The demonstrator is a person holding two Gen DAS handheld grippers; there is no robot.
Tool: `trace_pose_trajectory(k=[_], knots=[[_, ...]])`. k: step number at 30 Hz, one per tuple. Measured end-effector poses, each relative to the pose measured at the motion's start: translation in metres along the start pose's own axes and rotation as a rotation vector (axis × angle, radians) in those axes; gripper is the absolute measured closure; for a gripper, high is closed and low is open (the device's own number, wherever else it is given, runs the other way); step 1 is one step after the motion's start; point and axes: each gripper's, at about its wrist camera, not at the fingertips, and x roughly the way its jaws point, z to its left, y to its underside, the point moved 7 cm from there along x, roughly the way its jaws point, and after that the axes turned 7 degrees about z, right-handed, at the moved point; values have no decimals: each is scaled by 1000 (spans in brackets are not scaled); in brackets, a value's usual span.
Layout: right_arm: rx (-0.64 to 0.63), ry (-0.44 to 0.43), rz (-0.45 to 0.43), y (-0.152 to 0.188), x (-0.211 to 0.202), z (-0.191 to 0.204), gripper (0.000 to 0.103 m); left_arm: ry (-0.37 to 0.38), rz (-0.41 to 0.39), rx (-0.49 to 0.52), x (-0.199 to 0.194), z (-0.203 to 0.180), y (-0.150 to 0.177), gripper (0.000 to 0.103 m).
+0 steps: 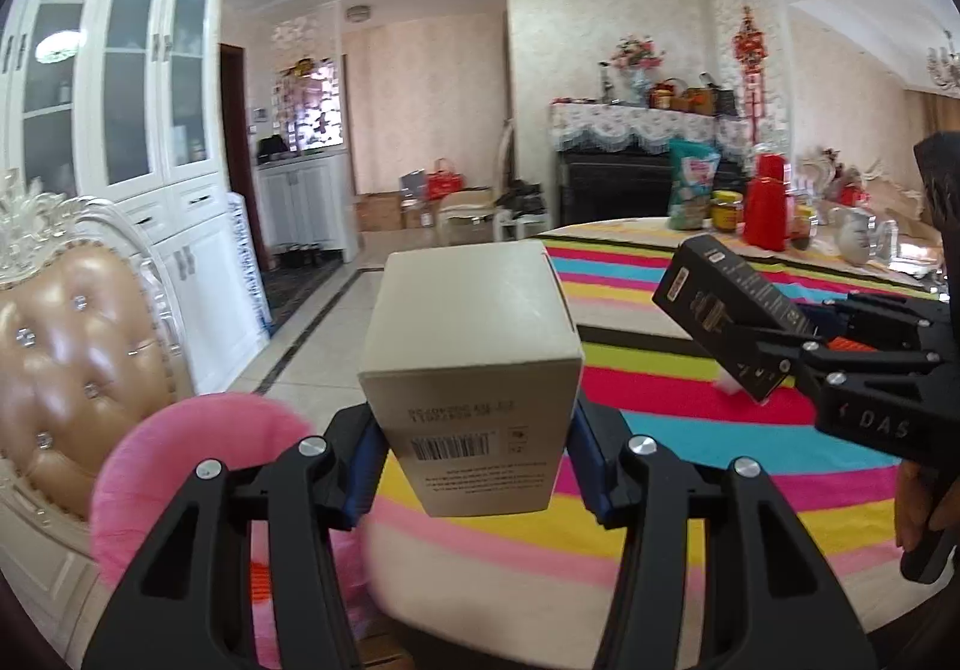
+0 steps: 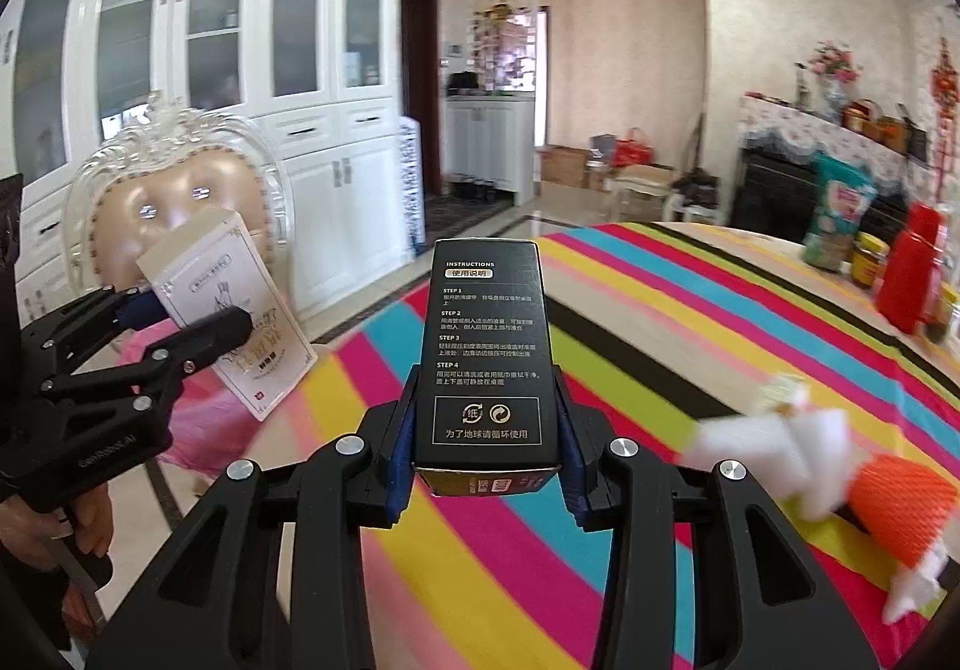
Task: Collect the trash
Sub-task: 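Lift both boxes and carry them to the pink bin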
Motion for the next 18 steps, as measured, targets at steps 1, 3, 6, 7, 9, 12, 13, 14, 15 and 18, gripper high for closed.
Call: trace_pose_trajectory(k=[1, 3, 6, 7, 9, 12, 13, 14, 15, 18], knots=[[-5, -21, 5, -2, 5, 9, 64, -20, 5, -6, -1, 12, 3, 52], [-20, -60, 17, -6, 17, 30, 64, -49, 16, -19, -2, 33, 9, 52], [-60, -105, 31, -12, 32, 64, 64, -102, 34, -50, -2, 66, 17, 52], [-71, -118, 34, -13, 37, 73, 64, -124, 42, -66, -2, 82, 21, 52], [-100, -141, 39, -19, 48, 93, 64, -156, 56, -84, -1, 106, 28, 52], [-126, -182, 45, -25, 62, 119, 64, -199, 76, -119, 2, 142, 39, 52], [-130, -190, 47, -27, 66, 124, 64, -207, 84, -128, 3, 152, 42, 52], [-136, -199, 53, -29, 71, 132, 64, -215, 94, -135, 7, 162, 45, 52], [-140, -209, 59, -31, 77, 139, 64, -223, 106, -141, 11, 171, 47, 52], [-154, -231, 76, -33, 91, 156, 64, -233, 149, -183, 26, 199, 60, 51]])
